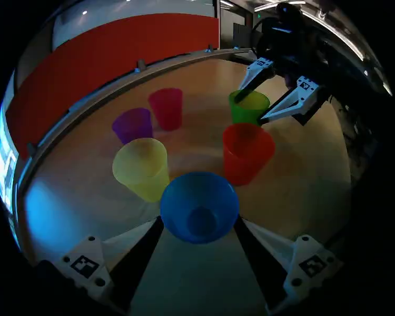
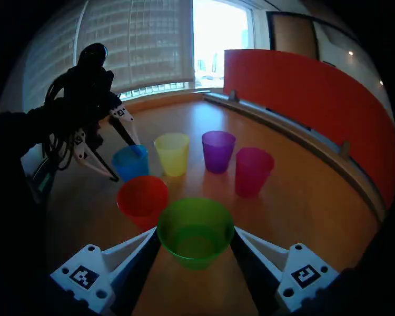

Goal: Pour water

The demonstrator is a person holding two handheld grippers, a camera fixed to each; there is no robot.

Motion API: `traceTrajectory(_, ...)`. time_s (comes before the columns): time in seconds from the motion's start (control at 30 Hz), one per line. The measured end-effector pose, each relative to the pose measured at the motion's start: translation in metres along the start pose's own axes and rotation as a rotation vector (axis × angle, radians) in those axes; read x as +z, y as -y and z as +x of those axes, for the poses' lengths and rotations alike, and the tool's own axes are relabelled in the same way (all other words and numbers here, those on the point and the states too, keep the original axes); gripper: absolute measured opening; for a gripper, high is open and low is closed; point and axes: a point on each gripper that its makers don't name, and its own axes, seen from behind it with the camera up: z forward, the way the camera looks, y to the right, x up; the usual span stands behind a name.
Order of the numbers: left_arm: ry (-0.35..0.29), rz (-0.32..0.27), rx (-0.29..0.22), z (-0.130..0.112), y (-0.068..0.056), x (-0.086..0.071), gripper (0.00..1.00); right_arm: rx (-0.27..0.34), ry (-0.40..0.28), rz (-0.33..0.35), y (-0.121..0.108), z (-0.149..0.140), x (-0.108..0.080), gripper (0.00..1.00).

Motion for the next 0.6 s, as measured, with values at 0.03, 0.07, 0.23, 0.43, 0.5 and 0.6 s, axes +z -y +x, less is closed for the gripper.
traceTrajectory(0.03, 0.003, -0.001, -0.001, -0.002, -0.001, 0.000, 0.99, 0.000, 0.003, 0.001, 0.000, -0.002, 0.001, 0.91)
traceTrajectory(0.07, 0.006, -0.002, -0.002, -0.004, -0.002, -0.001, 0.99, 0.000, 0.006, 0.002, 0.000, -0.003, 0.002, 0.91)
traceTrajectory(0.23, 0.005, 0.005, -0.003, -0.010, -0.002, -0.003, 0.99, 0.003, 0.012, 0.004, 0.000, -0.006, 0.006, 0.91)
traceTrajectory(0.43, -0.006, 0.012, -0.011, -0.013, -0.002, -0.006, 0.99, 0.013, 0.011, 0.003, 0.000, -0.011, 0.008, 0.91)
traceTrajectory(0.5, -0.007, 0.009, -0.015, -0.013, -0.004, -0.006, 0.99, 0.016, 0.008, 0.004, 0.001, -0.013, 0.008, 0.91)
traceTrajectory(0.6, -0.006, 0.007, -0.018, -0.015, -0.005, -0.007, 0.99, 0.027, 0.006, 0.003, 0.000, -0.014, 0.007, 0.91)
